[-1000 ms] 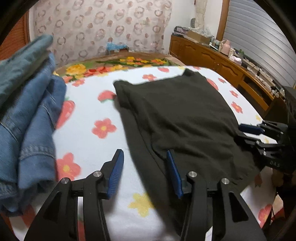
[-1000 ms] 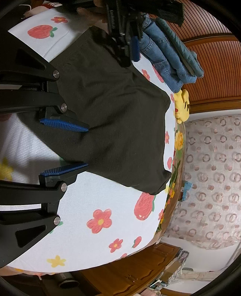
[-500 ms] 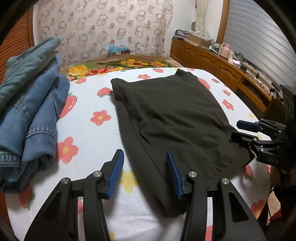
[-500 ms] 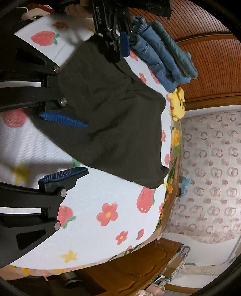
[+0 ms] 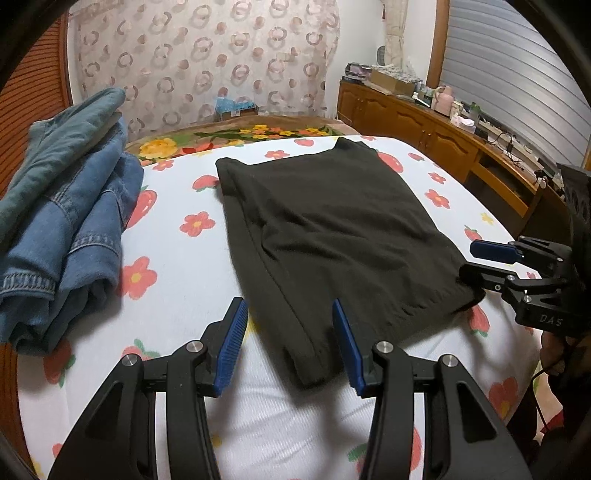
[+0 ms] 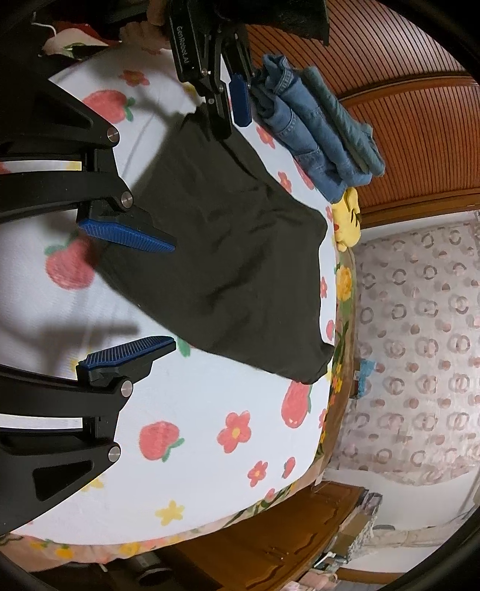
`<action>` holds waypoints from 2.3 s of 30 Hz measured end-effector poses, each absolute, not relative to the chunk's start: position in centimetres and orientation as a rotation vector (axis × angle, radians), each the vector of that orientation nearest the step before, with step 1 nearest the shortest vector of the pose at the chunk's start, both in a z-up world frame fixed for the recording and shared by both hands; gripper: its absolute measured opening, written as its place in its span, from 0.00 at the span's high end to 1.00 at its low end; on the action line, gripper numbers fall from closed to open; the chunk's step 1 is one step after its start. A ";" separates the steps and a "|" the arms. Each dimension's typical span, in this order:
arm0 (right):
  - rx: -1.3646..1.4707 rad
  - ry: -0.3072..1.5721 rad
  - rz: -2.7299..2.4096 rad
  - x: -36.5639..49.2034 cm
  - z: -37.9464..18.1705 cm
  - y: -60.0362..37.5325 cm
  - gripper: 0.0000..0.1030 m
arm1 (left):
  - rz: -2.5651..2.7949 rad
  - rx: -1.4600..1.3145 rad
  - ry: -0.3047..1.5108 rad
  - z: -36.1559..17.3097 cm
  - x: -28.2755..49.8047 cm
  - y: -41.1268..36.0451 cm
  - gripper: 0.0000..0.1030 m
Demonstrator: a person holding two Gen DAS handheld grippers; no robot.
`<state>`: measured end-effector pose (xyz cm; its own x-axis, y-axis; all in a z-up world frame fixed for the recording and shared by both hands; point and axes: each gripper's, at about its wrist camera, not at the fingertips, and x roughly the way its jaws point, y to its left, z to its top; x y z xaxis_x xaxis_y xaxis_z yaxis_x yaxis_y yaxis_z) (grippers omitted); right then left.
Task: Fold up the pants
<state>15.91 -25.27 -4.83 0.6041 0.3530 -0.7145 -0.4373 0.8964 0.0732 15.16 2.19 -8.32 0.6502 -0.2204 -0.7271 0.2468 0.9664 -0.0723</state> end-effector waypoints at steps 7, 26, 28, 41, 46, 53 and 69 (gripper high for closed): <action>-0.113 0.779 0.463 14.0 -4.1 -25.2 0.52 | -0.253 0.033 0.806 -8.2 13.0 2.4 0.52; -0.043 0.812 0.463 15.3 -5.8 -24.6 0.52 | -0.205 -0.045 0.812 -8.9 13.0 4.2 0.53; -0.036 0.799 0.457 15.3 -5.6 -24.5 0.52 | -0.201 -0.046 0.802 -8.7 13.2 4.1 0.53; -0.054 0.832 0.444 15.8 -6.9 -23.7 0.60 | -0.246 -0.045 0.859 -10.5 14.0 2.8 0.54; -0.046 0.840 0.438 15.9 -6.8 -23.7 0.60 | -0.264 -0.041 0.862 -10.7 14.0 2.6 0.58; -0.048 0.850 0.432 15.8 -6.8 -23.5 0.64 | -0.301 -0.058 0.867 -10.7 14.0 2.2 0.70; -0.035 0.825 0.513 14.0 -6.0 -24.0 0.89 | -0.394 -0.080 0.830 -8.6 11.4 2.0 0.89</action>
<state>13.95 -23.99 -6.00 0.5643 0.4231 -0.7089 -0.4494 0.8778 0.1661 11.45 2.02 -8.64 0.6069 -0.3717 -0.7025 0.3099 0.9246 -0.2215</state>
